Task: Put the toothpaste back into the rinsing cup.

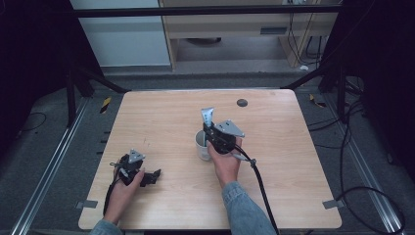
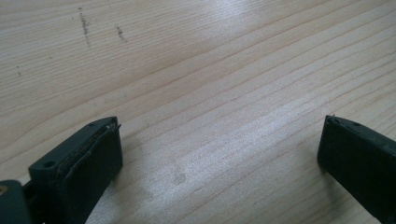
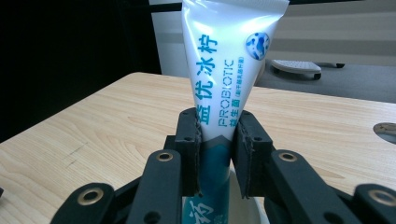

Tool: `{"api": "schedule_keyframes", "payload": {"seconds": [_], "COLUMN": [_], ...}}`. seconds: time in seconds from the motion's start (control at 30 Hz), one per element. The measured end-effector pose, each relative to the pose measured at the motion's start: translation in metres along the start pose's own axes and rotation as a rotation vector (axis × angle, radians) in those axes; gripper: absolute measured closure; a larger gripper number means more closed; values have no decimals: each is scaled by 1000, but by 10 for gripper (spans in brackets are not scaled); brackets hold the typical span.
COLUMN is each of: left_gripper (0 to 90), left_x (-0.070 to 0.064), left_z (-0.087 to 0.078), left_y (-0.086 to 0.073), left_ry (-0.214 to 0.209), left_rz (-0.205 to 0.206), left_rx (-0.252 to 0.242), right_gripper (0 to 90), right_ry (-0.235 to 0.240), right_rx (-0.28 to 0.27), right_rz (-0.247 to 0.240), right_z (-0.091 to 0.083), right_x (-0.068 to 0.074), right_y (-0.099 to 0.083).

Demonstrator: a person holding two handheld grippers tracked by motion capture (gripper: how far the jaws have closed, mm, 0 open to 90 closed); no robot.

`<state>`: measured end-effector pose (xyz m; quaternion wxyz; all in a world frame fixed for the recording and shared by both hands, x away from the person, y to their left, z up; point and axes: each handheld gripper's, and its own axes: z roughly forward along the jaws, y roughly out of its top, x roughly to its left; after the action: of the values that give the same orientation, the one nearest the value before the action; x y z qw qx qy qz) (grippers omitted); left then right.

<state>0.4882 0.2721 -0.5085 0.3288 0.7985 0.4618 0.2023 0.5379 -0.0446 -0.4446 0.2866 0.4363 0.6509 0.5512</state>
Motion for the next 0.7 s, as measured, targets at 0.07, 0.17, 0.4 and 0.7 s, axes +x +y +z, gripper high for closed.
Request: {"api": "schedule_keyframes", "payload": {"seconds": [0.07,0.17,0.4,0.7], "left_gripper": [0,0,0,0], "left_x": [0,0,0,0], "left_z": [0,0,0,0], "left_y": [0,0,0,0], "left_ry": [0,0,0,0], "left_rz": [0,0,0,0], "left_rx": [0,0,0,0], "right_gripper": [729,725,720,713], "right_ry": [-2,-7,-6,-9], "right_rx": [2,5,7,12], "right_rz": [-1,-7,1,0], "right_z": [0,-1,-1,-1], "right_x": [0,-1,-3,-4], "right_y": [0,1,1,1]}}
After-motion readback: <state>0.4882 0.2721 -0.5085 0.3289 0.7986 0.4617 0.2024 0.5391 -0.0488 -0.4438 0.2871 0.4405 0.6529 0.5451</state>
